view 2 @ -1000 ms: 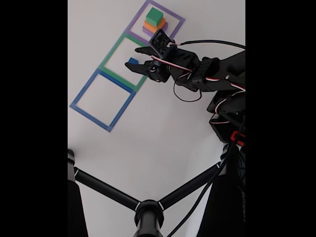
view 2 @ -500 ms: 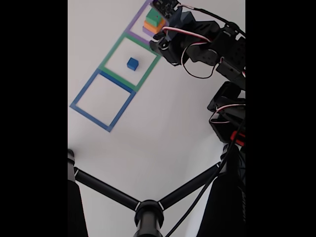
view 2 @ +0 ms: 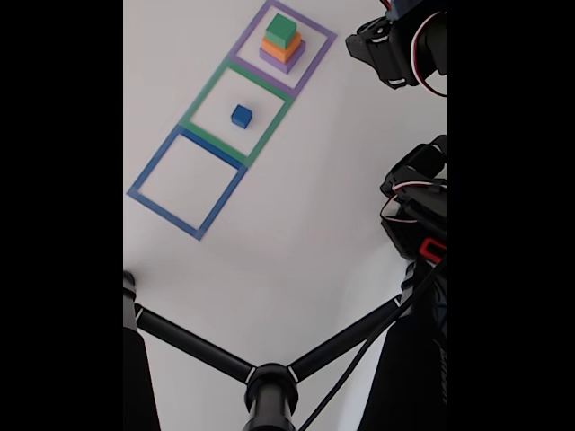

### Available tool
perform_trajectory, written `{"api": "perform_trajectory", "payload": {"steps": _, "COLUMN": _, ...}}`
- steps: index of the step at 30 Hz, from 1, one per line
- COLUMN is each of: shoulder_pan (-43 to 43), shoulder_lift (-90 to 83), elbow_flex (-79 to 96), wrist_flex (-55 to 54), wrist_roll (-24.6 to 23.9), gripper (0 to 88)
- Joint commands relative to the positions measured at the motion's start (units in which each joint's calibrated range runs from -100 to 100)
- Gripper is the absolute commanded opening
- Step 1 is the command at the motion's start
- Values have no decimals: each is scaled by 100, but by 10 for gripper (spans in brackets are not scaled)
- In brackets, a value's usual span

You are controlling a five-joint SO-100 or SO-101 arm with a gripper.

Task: Tower of hanoi

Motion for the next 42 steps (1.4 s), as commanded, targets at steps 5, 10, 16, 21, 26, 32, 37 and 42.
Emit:
{"api": "perform_trajectory", "payload": {"steps": 5, "shoulder_pan": 405, "shoulder_lift": 100, "elbow_flex": 392, "wrist_flex": -591, "wrist_roll": 59, "gripper": 64}}
{"api": "perform_trajectory", "payload": {"steps": 10, "shoulder_pan": 501, "shoulder_lift": 84, "elbow_flex": 1510, "wrist_flex": -1838, "wrist_roll": 59, "gripper": 160}}
{"api": "perform_trajectory", "payload": {"steps": 16, "shoulder_pan": 702, "shoulder_lift": 84, "elbow_flex": 2829, "wrist_flex": -3425, "wrist_roll": 59, "gripper": 240}}
{"api": "perform_trajectory", "payload": {"steps": 21, "shoulder_pan": 712, "shoulder_lift": 156, "elbow_flex": 3865, "wrist_flex": -4802, "wrist_roll": 59, "gripper": 278}}
{"api": "perform_trajectory", "payload": {"steps": 26, "shoulder_pan": 798, "shoulder_lift": 334, "elbow_flex": 4865, "wrist_flex": -6203, "wrist_roll": 59, "gripper": 310}}
{"api": "perform_trajectory", "payload": {"steps": 32, "shoulder_pan": 971, "shoulder_lift": 843, "elbow_flex": 5647, "wrist_flex": -7822, "wrist_roll": 59, "gripper": 343}}
{"api": "perform_trajectory", "payload": {"steps": 37, "shoulder_pan": 1096, "shoulder_lift": 1247, "elbow_flex": 5974, "wrist_flex": -8713, "wrist_roll": 59, "gripper": 372}}
{"api": "perform_trajectory", "payload": {"steps": 42, "shoulder_pan": 1057, "shoulder_lift": 1691, "elbow_flex": 6156, "wrist_flex": -9417, "wrist_roll": 59, "gripper": 384}}
